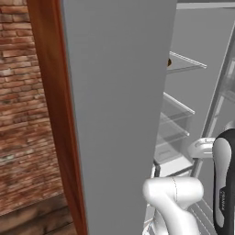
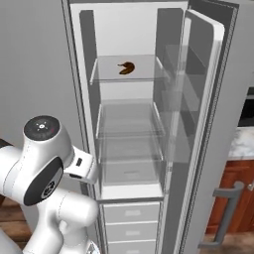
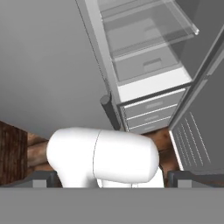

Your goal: Pick up both bananas from the fridge and place them inside the tupperware on the counter.

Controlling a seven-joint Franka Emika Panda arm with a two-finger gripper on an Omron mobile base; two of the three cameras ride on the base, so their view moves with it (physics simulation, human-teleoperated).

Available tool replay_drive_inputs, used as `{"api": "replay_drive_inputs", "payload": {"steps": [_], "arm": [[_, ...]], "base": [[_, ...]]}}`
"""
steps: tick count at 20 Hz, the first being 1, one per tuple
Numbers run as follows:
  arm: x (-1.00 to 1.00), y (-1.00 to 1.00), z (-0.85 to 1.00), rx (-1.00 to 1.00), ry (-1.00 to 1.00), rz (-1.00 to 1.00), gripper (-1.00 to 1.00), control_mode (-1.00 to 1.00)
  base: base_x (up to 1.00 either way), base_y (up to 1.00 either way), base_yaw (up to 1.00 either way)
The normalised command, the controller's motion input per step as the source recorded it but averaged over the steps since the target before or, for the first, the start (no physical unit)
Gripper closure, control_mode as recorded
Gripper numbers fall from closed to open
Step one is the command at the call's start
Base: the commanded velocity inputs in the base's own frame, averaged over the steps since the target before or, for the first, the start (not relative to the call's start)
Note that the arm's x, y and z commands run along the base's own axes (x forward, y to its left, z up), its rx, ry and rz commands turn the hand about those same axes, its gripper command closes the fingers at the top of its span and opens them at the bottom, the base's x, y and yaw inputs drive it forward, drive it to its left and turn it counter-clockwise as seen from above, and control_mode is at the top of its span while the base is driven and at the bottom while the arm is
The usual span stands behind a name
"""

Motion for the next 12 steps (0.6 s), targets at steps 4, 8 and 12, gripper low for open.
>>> {"api": "replay_drive_inputs", "payload": {"steps": [4, 8, 12], "arm": [[0.00, 0.00, 0.00, 0.00, 0.00, 0.00, -1.00, 1.00], [0.00, 0.00, 0.00, 0.00, 0.00, 0.00, -1.00, 1.00], [0.00, 0.00, 0.00, 0.00, 0.00, 0.00, -1.00, 1.00]], "base": [[0.29, -0.41, 0.00], [0.07, -0.47, 0.00], [0.28, -0.27, 0.00]]}}
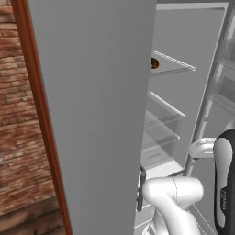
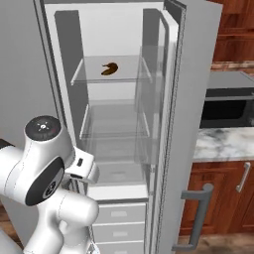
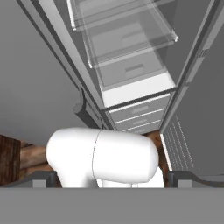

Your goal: Pick up both bananas from the fridge and place them inside the tupperware on the counter.

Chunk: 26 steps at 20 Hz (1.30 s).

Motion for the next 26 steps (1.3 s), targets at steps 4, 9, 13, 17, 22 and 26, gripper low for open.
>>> {"api": "replay_drive_inputs", "payload": {"steps": [4, 9, 13, 17, 22, 26], "arm": [[0.00, 0.00, 0.00, 0.00, 0.00, 0.00, -1.00, 1.00], [0.00, 0.00, 0.00, 0.00, 0.00, 0.00, -1.00, 1.00], [0.00, 0.00, 0.00, 0.00, 0.00, 0.00, -1.00, 1.00], [0.00, 0.00, 0.00, 0.00, 0.00, 0.00, -1.00, 1.00], [0.00, 0.00, 0.00, 0.00, 0.00, 0.00, -1.00, 1.00], [0.06, 0.00, 0.00, 0.00, 0.00, 0.00, -1.00, -1.00]], "base": [[0.62, -0.15, 0.06], [0.55, -0.30, 0.11], [0.65, -0.32, 0.09], [0.65, -0.24, 0.01], [0.52, -0.08, 0.00], [0.09, 0.00, 0.00]]}}
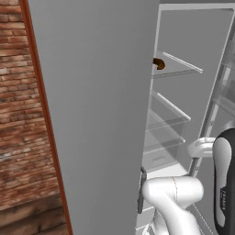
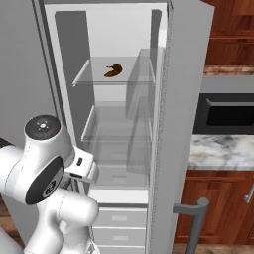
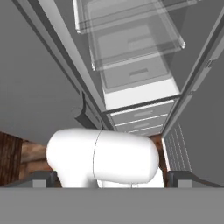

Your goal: Pick up both bananas from the fridge and place them inside the tupperware on the counter.

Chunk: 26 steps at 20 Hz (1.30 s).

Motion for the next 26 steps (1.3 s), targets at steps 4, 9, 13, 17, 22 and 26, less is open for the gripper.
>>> {"api": "replay_drive_inputs", "payload": {"steps": [4, 9, 13, 17, 22, 26], "arm": [[0.22, -0.02, 0.53, -0.19, 0.00, -0.05, -1.00, -1.00], [0.29, -0.09, 0.90, -0.32, 0.00, -0.04, -1.00, -1.00], [0.41, -0.23, 0.78, -0.19, 0.00, 0.00, -1.00, -1.00], [0.60, -0.40, 0.45, 0.00, 0.00, 0.01, -1.00, -1.00], [0.55, -0.16, 0.32, 0.00, 0.00, 0.06, -1.00, -1.00], [0.43, 0.03, 0.34, -0.04, -0.11, 0.00, -1.00, -1.00]], "base": [[0.00, 0.00, 0.00], [0.00, 0.00, 0.00], [0.00, 0.00, 0.00], [0.00, 0.00, 0.00], [0.00, 0.00, 0.00], [0.00, 0.00, 0.00]]}}
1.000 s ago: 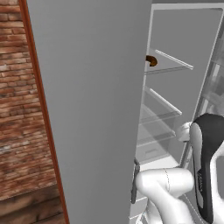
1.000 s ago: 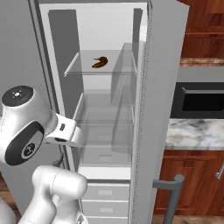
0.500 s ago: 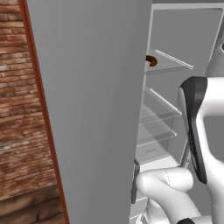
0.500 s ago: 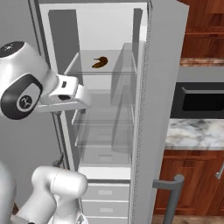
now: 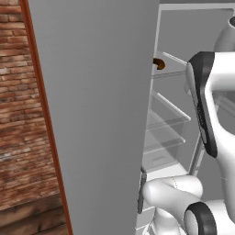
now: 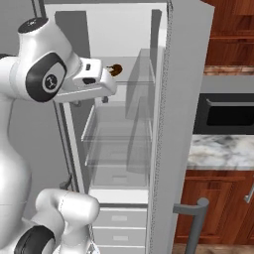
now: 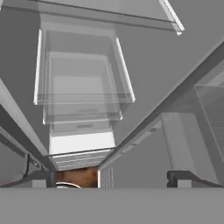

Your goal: Pick up both bananas from the fridge and place them inside the tupperware on the counter.

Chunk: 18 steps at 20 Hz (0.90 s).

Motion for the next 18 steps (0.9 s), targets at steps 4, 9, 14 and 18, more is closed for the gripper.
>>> {"api": "replay_drive_inputs", "payload": {"steps": [4, 9, 14, 18], "arm": [[0.41, 0.02, 0.28, -0.02, -0.25, 0.00, -1.00, -1.00], [0.47, 0.00, 0.18, 0.01, -0.29, 0.00, -1.00, -1.00], [0.55, 0.00, 0.18, 0.10, -0.11, 0.00, -1.00, -1.00], [0.42, 0.10, 0.19, 0.08, 0.00, 0.00, -1.00, -1.00]], "base": [[0.00, 0.00, 0.00], [0.00, 0.00, 0.00], [0.00, 0.00, 0.00], [0.00, 0.00, 0.00]]}}
